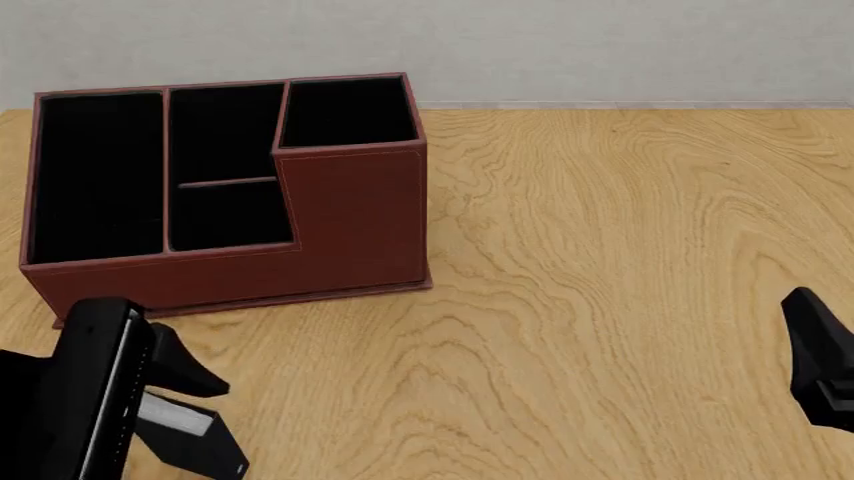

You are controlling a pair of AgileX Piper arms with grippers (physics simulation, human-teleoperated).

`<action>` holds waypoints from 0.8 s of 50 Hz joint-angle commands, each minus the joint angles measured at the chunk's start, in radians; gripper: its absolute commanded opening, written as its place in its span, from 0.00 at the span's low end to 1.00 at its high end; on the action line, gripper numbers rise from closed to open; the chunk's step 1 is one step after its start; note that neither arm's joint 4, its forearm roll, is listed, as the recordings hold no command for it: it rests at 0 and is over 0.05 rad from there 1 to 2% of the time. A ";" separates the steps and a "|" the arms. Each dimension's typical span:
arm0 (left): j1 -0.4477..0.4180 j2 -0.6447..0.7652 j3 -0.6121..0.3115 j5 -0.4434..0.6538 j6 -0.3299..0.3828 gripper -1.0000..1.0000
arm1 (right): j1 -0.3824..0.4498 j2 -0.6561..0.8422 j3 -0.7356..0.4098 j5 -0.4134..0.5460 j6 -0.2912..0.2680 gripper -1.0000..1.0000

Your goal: Pick up the book and place it in the left compartment of the caddy.

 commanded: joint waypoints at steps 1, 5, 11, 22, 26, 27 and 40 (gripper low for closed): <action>0.056 -0.015 0.017 0.005 0.045 1.00 | 0.001 0.006 0.001 -0.004 0.004 1.00; 0.076 -0.020 0.026 0.000 0.061 1.00 | 0.001 0.005 0.001 -0.003 0.006 1.00; 0.094 -0.027 0.040 -0.004 0.073 1.00 | -0.001 0.006 0.000 -0.005 0.008 1.00; 0.149 -0.048 0.070 -0.009 0.122 1.00 | -0.002 0.003 0.000 -0.003 0.009 1.00; 0.161 -0.060 0.083 -0.006 0.133 1.00 | -0.004 -0.001 0.000 0.000 0.008 1.00; 0.163 -0.062 0.083 -0.003 0.133 1.00 | -0.004 -0.002 0.000 0.001 0.007 1.00; 0.212 -0.092 0.122 -0.017 0.175 1.00 | -0.004 0.017 0.000 -0.012 -0.012 1.00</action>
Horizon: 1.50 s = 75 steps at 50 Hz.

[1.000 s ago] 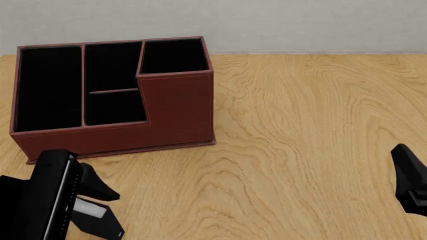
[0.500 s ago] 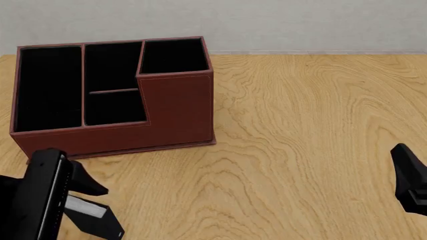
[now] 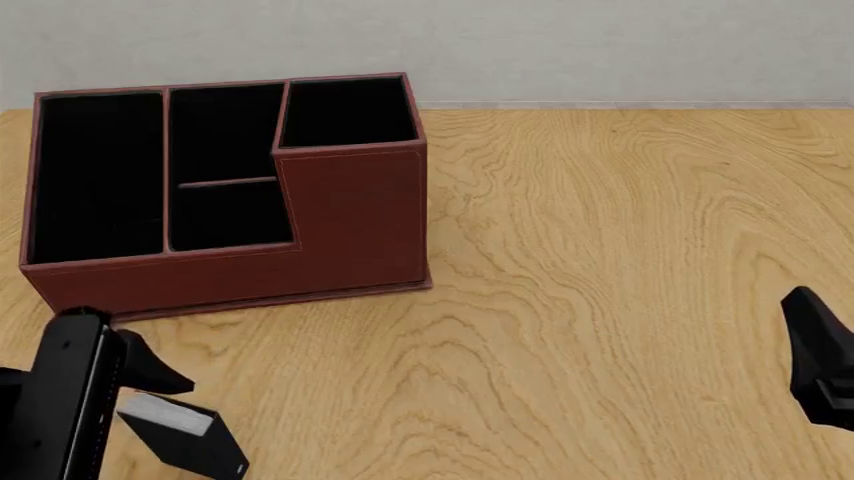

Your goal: Pick up the book and place it in the left compartment of the caddy.

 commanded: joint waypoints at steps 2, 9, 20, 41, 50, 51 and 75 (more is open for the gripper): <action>0.046 -0.022 0.035 -0.016 0.041 1.00 | -0.003 0.010 0.000 -0.005 -0.016 1.00; 0.077 -0.024 0.048 -0.029 0.067 1.00 | -0.002 0.030 0.000 -0.020 -0.026 1.00; 0.144 -0.014 0.061 -0.058 0.111 1.00 | 0.000 0.062 0.001 -0.041 -0.034 1.00; 0.202 0.045 0.091 -0.156 0.156 1.00 | 0.002 0.105 0.001 -0.073 -0.035 1.00; 0.208 0.068 0.106 -0.192 0.156 1.00 | 0.003 0.130 0.001 -0.091 -0.031 1.00; 0.207 0.071 0.110 -0.197 0.155 1.00 | 0.003 0.133 0.001 -0.094 -0.032 1.00; 0.228 0.100 0.192 -0.274 0.153 1.00 | 0.008 0.172 0.001 -0.126 -0.036 1.00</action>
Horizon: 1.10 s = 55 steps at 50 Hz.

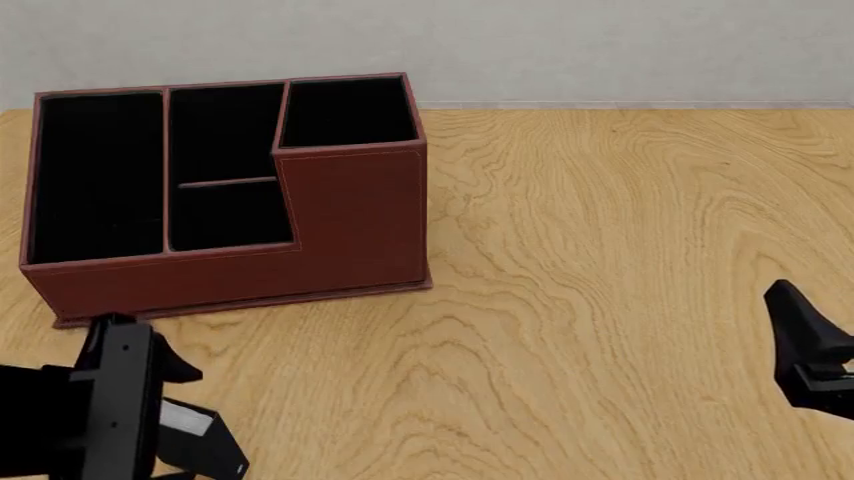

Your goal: Pick up the book and place it in the left compartment of the caddy.

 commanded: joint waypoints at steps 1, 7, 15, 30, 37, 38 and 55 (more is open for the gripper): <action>0.025 0.012 0.044 -0.037 0.015 1.00 | 0.003 0.017 0.000 -0.014 -0.003 1.00; 0.051 0.015 0.067 -0.053 0.032 1.00 | 0.007 0.037 0.000 -0.030 -0.001 1.00; 0.079 0.023 0.092 -0.079 0.057 1.00 | 0.011 0.061 0.000 -0.053 0.002 1.00; 0.137 0.039 0.112 -0.108 0.096 1.00 | 0.015 0.082 0.000 -0.070 0.001 1.00; 0.154 0.065 0.115 -0.142 0.104 1.00 | 0.014 0.080 0.000 -0.069 0.002 1.00; 0.158 0.072 0.116 -0.151 0.106 1.00 | 0.014 0.080 0.000 -0.069 0.002 1.00; -0.092 0.050 0.021 -0.159 -0.241 0.00 | 0.009 0.053 0.000 -0.054 0.006 1.00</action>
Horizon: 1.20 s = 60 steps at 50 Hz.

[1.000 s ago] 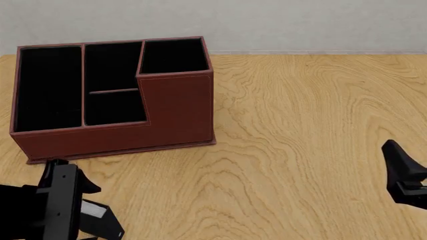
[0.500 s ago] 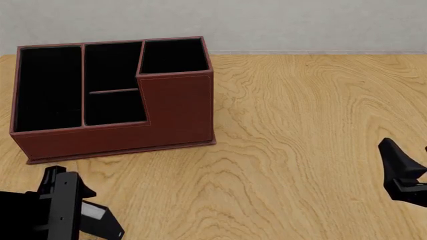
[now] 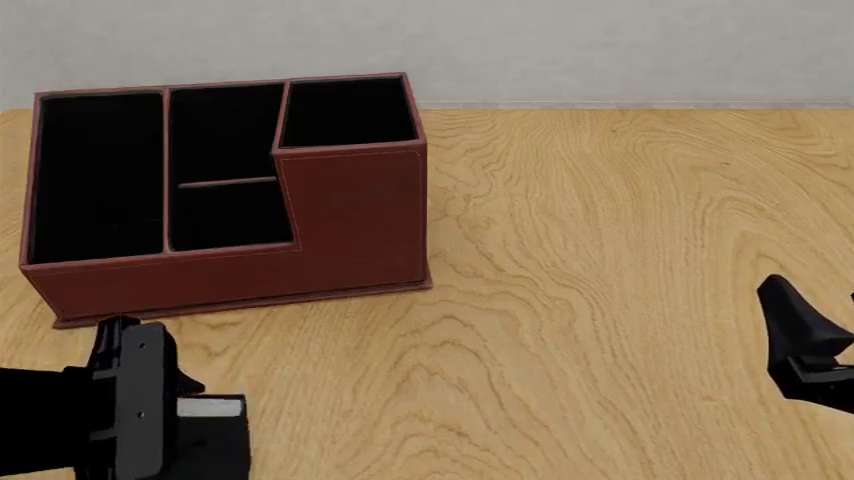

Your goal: Pick up the book and place it in the left compartment of the caddy.

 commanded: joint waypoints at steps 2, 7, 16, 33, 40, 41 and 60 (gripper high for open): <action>-0.138 -0.008 -0.041 -0.016 -0.167 0.00 | 0.000 -0.022 0.000 0.014 0.002 1.00; -0.182 -0.029 -0.086 0.000 -0.259 0.00 | -0.002 -0.035 0.000 0.024 0.004 1.00; -0.220 -0.095 -0.122 -0.020 -0.315 0.00 | 0.000 -0.038 0.000 0.027 0.015 1.00; -0.248 -0.151 -0.269 -0.041 -0.522 0.00 | 0.004 -0.036 0.000 0.026 0.024 1.00; -0.238 -0.151 -0.301 -0.045 -0.573 0.00 | 0.003 -0.040 0.000 0.028 0.031 1.00; -0.230 -0.150 -0.293 -0.053 -0.555 0.00 | 0.004 -0.039 0.000 0.027 0.032 1.00; -0.141 -0.234 -0.344 -0.169 -0.561 0.00 | 0.006 -0.067 0.000 0.045 0.048 1.00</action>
